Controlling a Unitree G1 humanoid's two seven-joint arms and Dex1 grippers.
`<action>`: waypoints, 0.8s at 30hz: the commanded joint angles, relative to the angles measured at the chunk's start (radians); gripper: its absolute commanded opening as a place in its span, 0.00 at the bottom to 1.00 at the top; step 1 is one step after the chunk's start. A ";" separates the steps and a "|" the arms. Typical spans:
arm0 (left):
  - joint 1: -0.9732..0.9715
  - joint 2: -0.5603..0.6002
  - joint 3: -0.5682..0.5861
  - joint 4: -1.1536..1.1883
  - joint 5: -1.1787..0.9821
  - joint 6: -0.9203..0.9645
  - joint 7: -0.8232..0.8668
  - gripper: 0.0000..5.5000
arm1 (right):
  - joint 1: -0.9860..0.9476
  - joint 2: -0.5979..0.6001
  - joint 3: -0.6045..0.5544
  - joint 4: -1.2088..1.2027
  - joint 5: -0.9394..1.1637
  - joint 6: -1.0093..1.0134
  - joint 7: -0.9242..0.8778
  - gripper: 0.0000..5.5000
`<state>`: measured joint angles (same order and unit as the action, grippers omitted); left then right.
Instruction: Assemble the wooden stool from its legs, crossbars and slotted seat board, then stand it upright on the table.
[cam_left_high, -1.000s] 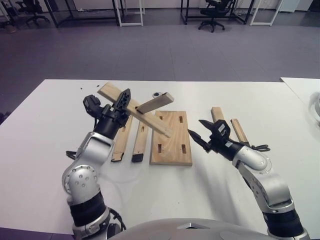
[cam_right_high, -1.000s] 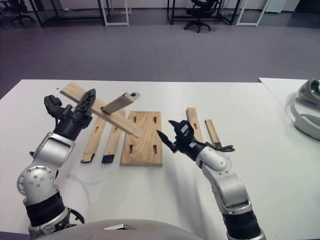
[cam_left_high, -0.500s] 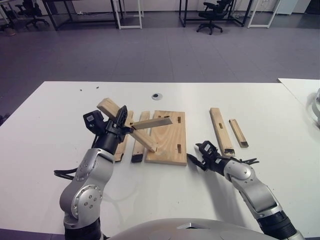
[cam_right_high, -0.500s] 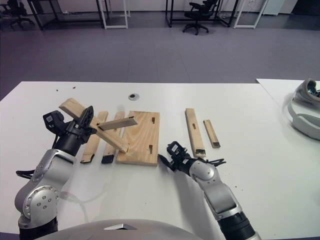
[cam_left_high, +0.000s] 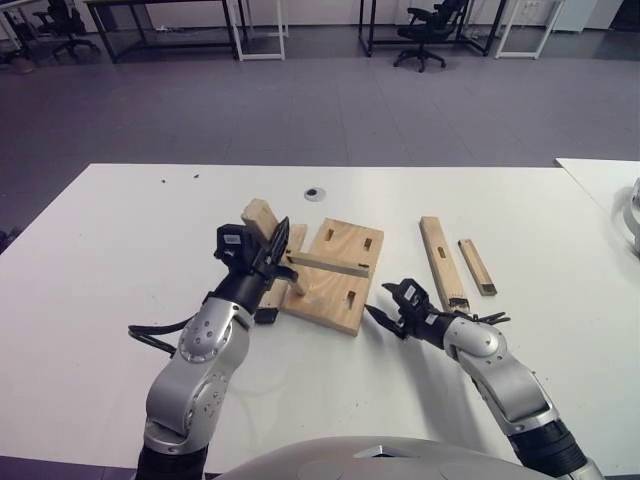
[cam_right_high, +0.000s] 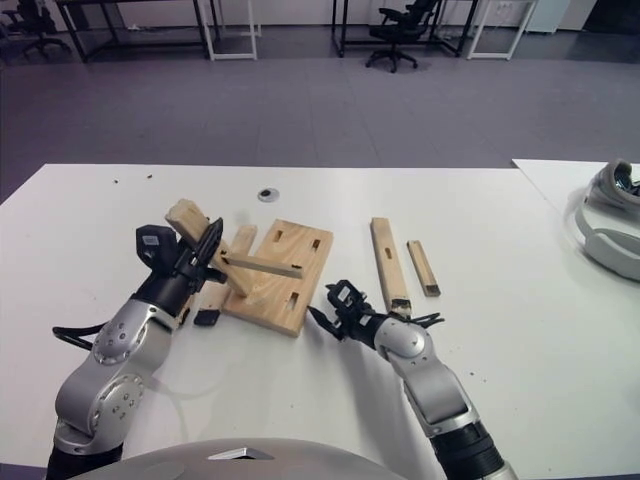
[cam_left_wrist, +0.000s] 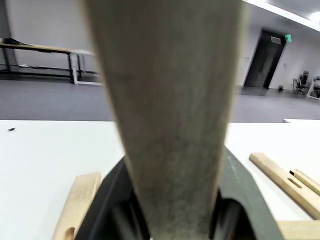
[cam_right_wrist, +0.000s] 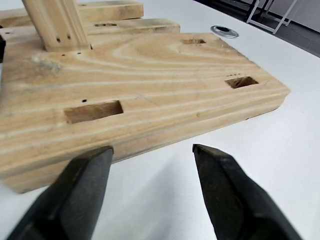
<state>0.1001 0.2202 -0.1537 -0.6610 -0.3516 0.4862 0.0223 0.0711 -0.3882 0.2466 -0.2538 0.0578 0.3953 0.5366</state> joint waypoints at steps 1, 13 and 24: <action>-0.011 0.009 -0.076 0.107 0.069 0.096 -0.010 0.19 | -0.041 -0.004 -0.015 -0.001 0.006 -0.010 0.009 0.54; -0.109 -0.048 0.111 -0.066 -0.282 0.136 -0.150 0.50 | -0.053 0.006 -0.141 0.045 0.020 0.009 -0.075 0.54; -0.356 0.048 0.309 -0.176 -0.853 0.162 -0.052 0.86 | -0.107 -0.052 -0.240 0.087 0.015 0.003 -0.086 0.54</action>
<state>-0.2113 0.2277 0.1102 -0.8611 -1.1390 0.6473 -0.0614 -0.0073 -0.4241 0.0316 -0.1708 0.0745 0.3892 0.4601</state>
